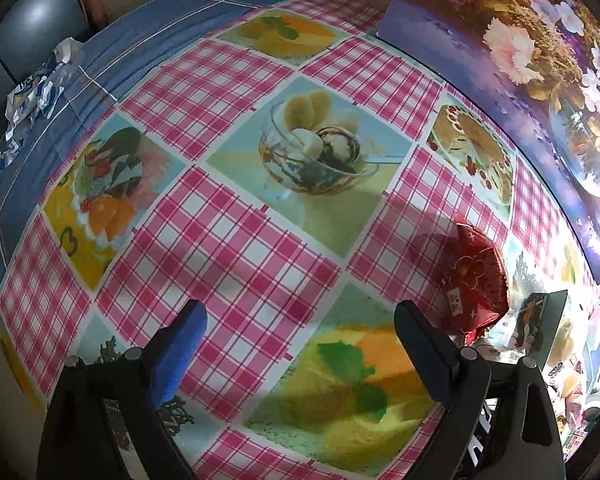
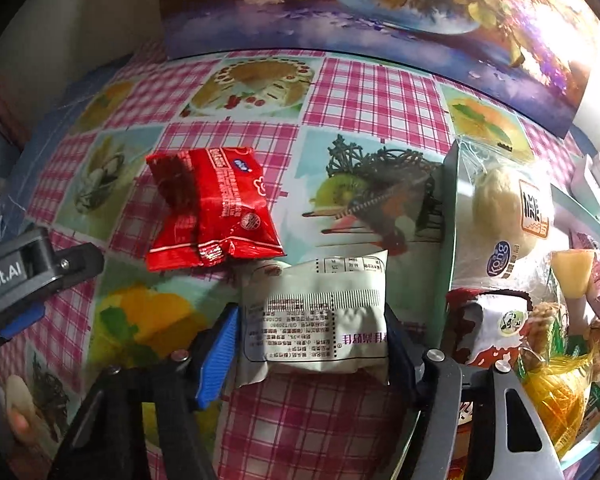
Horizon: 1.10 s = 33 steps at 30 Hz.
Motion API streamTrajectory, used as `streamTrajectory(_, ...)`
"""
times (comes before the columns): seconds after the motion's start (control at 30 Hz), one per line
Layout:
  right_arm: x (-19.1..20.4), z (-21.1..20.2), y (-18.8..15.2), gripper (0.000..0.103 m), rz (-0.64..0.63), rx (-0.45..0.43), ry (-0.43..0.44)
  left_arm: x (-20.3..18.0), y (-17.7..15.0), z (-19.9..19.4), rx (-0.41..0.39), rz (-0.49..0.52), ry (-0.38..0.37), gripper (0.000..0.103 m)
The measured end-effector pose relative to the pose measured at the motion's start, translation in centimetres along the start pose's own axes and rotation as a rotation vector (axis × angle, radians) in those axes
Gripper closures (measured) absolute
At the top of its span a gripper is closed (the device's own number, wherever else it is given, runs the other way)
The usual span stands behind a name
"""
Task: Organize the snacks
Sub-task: 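Grasp the red candy pack with the left gripper while the right grasps the white wrapper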
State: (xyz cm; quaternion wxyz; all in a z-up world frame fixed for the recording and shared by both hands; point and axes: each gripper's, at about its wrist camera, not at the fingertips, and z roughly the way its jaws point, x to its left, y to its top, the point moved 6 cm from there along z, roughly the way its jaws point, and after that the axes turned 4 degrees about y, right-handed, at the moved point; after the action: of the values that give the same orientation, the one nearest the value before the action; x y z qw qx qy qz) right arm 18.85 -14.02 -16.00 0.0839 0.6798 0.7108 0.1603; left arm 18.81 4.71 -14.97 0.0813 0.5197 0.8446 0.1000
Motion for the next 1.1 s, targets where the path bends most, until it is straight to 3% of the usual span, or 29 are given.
streamTrajectory(0.1, -0.5, -0.3, 0.6, 0.044, 0.012, -0.004, 0.004, -0.2, 0.1, -0.2, -0.006, 0.0, -0.013, 0.008)
streamTrajectory(0.43, -2.3, -2.0, 1.1, 0.046, 0.065, -0.035, 0.024, -1.5, 0.8, -1.8, -0.036, -0.013, -0.062, 0.008)
streamTrajectory(0.6, -2.6, -3.5, 1.7, 0.046, 0.065, -0.077, -0.005, -2.1, 1.1, -2.5, -0.037, -0.034, -0.131, 0.008)
streamTrajectory(0.9, -3.9, -4.9, 2.9, 0.045, 0.092, -0.141, -0.034, -6.3, 1.3, -2.0, 0.003, -0.049, -0.232, 0.008)
streamTrajectory(1.1, -6.2, -5.6, 4.9, 0.045, 0.158, -0.199, -0.059, -9.1, 1.9, -1.7, -0.015, -0.005, -0.246, 0.008)
